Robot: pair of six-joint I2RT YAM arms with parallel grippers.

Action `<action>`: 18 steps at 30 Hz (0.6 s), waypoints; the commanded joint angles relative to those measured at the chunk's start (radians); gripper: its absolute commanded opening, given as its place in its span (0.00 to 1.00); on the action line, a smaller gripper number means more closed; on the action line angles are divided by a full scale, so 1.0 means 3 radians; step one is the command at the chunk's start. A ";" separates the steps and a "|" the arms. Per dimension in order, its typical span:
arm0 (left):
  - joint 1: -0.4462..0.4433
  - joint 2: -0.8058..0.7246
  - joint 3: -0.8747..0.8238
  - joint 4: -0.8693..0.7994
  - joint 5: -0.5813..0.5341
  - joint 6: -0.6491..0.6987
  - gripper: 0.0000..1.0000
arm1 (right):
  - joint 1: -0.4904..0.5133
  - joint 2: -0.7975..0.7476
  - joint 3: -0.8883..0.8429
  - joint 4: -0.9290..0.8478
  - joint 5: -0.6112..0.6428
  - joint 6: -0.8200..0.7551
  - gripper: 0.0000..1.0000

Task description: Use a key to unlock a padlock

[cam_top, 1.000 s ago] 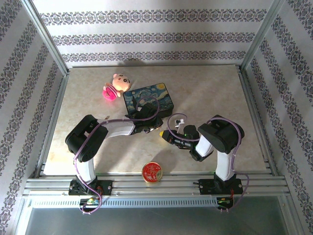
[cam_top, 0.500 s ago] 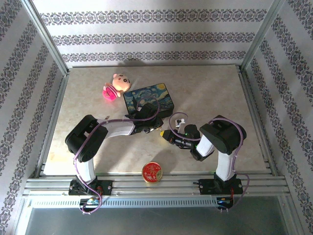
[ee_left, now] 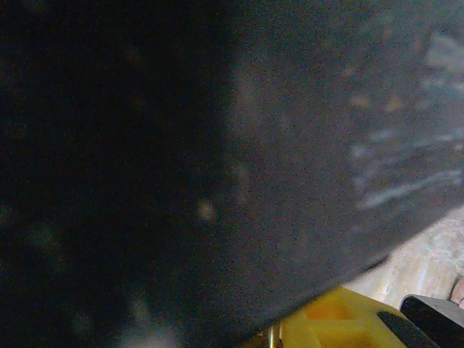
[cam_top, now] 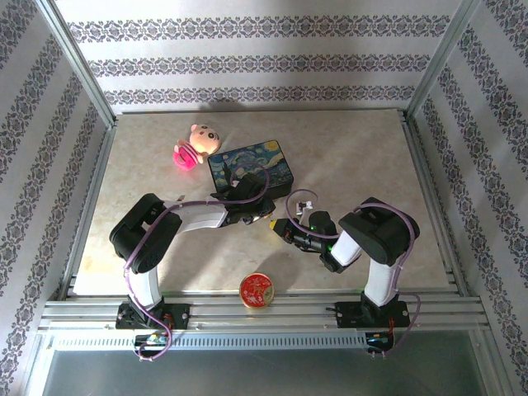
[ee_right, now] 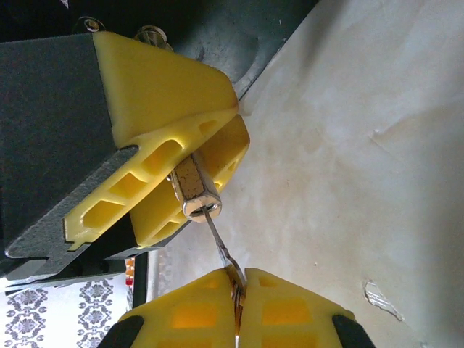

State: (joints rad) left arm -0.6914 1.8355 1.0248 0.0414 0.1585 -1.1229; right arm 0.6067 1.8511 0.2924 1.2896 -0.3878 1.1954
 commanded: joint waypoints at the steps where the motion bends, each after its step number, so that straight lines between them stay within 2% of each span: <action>1: -0.0027 -0.0121 -0.0006 -0.0072 0.0260 0.0020 0.28 | -0.0013 -0.0116 0.0042 0.0319 0.0267 0.0084 0.00; 18: -0.0031 -0.0146 -0.0098 0.0066 0.0372 -0.0085 0.27 | -0.0025 -0.0092 0.0082 0.0323 0.0290 0.0651 0.00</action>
State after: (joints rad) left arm -0.6907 1.8332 1.0203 0.0456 0.1650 -1.1309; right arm 0.6067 1.8481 0.2924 1.2896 -0.3820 1.3346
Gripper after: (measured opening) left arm 0.290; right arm 0.042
